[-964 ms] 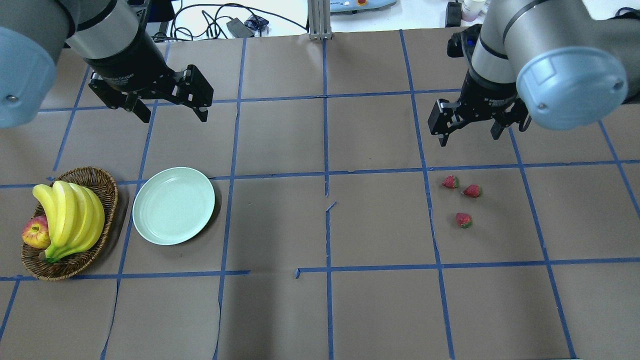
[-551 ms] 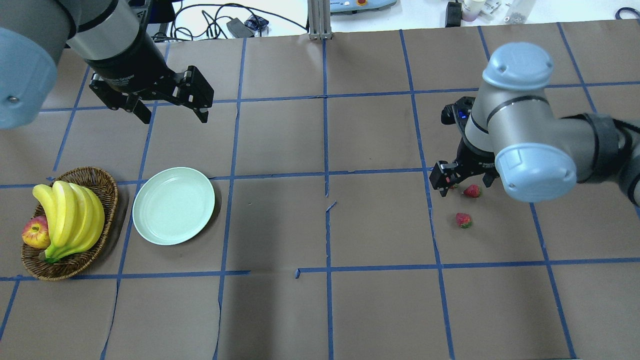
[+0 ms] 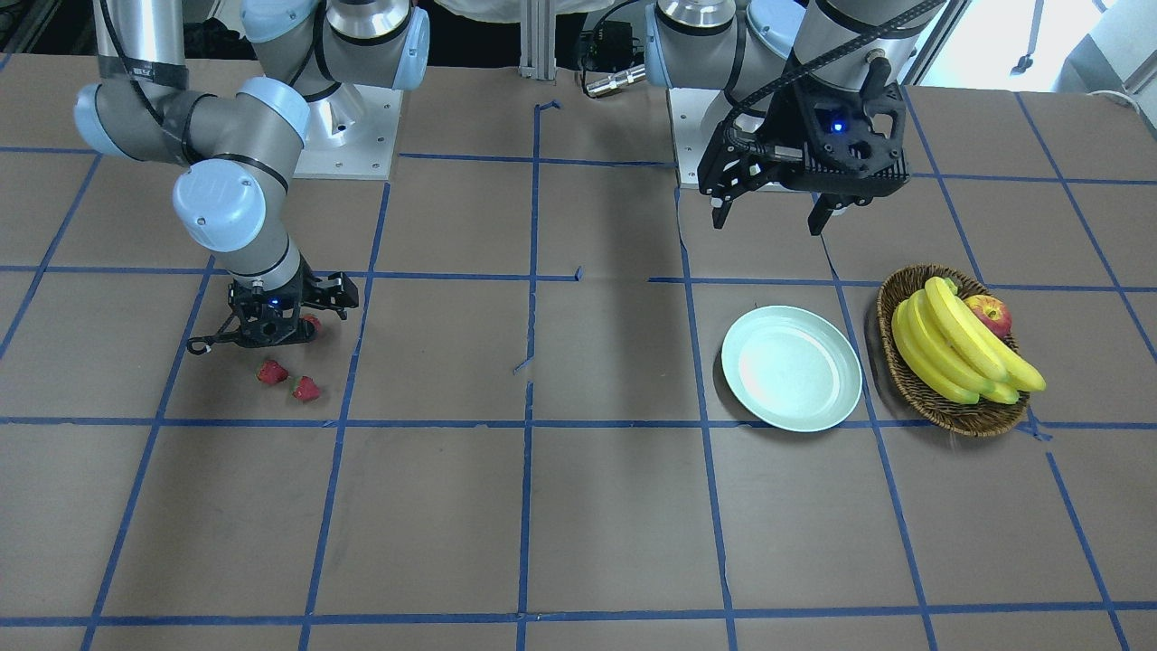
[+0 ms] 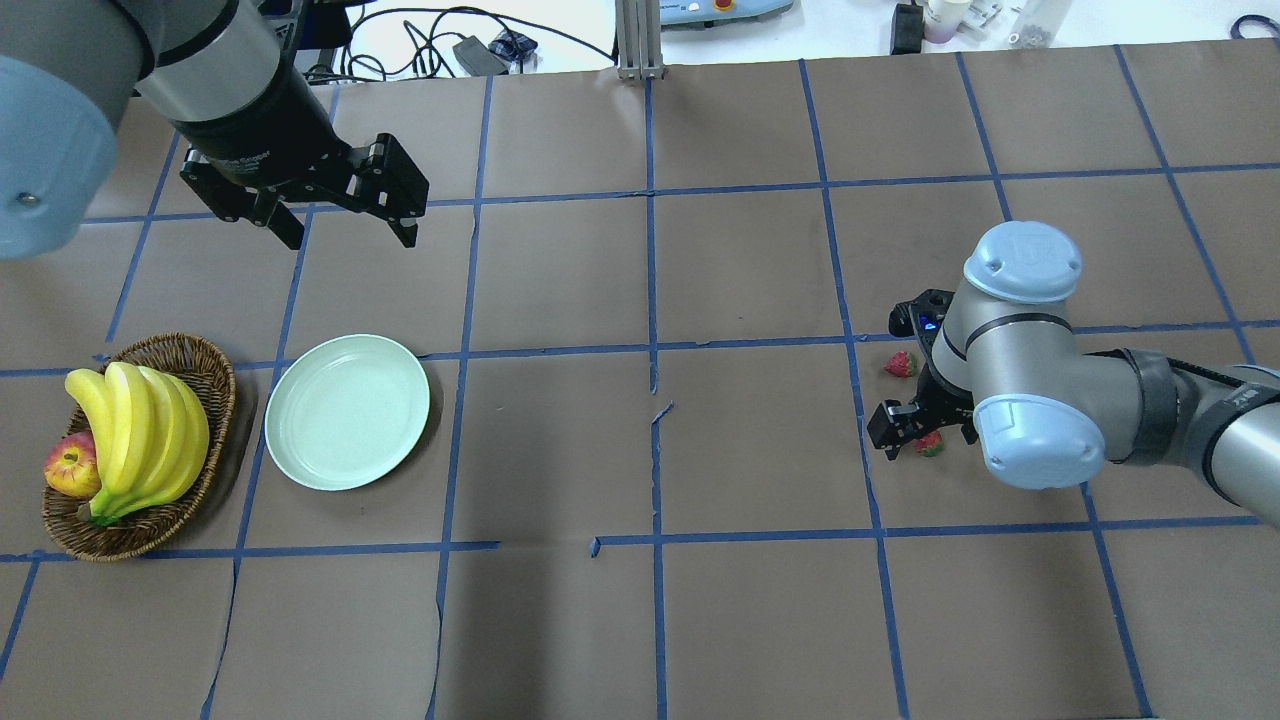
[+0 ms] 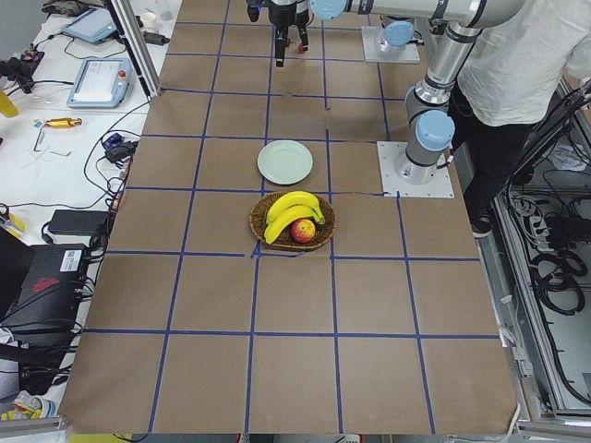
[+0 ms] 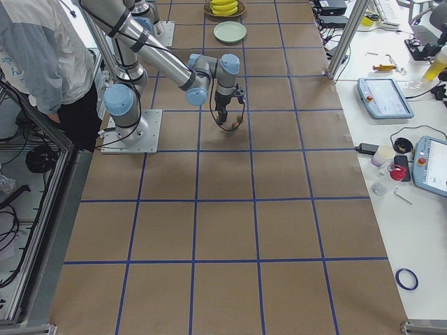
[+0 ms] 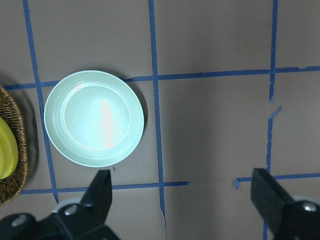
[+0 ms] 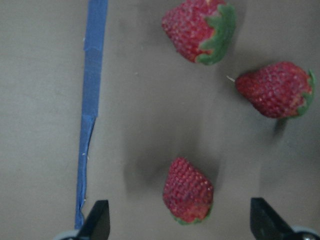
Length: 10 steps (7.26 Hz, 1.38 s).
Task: Collect all strawberries into plate
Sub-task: 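Lower the right gripper onto a strawberry and close on it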
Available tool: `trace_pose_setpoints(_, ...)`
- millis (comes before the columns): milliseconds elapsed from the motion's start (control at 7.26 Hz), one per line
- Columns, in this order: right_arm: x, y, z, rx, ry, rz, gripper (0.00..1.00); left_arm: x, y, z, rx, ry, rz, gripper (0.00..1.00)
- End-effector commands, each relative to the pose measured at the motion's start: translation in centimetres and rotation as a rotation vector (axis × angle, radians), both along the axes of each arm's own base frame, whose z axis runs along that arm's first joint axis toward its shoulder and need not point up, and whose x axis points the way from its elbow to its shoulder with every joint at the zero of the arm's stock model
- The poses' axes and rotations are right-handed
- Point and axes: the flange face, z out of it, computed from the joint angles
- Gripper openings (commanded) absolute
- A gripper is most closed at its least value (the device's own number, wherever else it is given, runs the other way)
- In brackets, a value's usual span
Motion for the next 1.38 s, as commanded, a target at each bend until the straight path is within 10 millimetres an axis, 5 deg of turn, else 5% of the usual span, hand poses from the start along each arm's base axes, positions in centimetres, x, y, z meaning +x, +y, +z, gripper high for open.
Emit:
trace_pose_setpoints(0, -0.1, 0.1, -0.6, 0.006, 0.007, -0.009, 0.78, -0.1, 0.1, -0.3, 0.007, 0.000, -0.001, 1.00)
trace_pose_setpoints(413, -0.1, 0.1, -0.6, 0.005, 0.005, -0.005, 0.30, -0.1, 0.2, -0.5, 0.010, 0.003, -0.002, 1.00)
trace_pose_setpoints(551, -0.2, -0.1, -0.4, -0.001, 0.009, -0.009, 0.02, -0.1, 0.2, -0.5, 0.010, 0.003, -0.002, 1.00)
trace_pose_setpoints(827, 0.3, -1.0, 0.9, -0.036, 0.006, -0.009, 0.00, 0.0, 0.1, -0.5, 0.010, 0.001, 0.000, 1.00)
trace_pose_setpoints(964, 3.2, -2.9, 3.4, -0.081, 0.017, -0.005, 0.00, -0.1, 0.1, -0.6, 0.011, 0.003, -0.002, 1.00)
trace_pose_setpoints(1240, 14.0, -3.5, 7.4, -0.090, 0.005, -0.094, 0.00, -0.1, 0.1, -0.5, 0.010, 0.003, -0.002, 1.00)
